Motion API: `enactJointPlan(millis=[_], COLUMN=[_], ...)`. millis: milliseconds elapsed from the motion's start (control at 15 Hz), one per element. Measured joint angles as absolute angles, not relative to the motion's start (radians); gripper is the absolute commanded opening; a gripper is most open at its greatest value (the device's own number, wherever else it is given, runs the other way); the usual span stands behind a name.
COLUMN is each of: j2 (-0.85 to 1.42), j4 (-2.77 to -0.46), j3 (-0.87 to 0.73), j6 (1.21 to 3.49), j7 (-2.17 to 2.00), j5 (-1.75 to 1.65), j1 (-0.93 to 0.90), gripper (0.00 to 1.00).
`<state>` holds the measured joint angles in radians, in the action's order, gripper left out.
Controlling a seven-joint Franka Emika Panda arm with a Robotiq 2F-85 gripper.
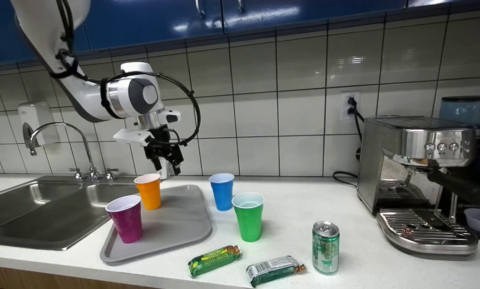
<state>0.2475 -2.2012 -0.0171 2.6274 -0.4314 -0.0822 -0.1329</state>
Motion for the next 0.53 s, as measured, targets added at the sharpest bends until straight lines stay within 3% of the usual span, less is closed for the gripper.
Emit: enactJointPlan(millis=[533], j2=[0.341], j4=[-2.113], j3=[0.019], j6=[2.628], j7=[-0.391], j5=[-0.058], j1=[-0.146], gripper=[1.0])
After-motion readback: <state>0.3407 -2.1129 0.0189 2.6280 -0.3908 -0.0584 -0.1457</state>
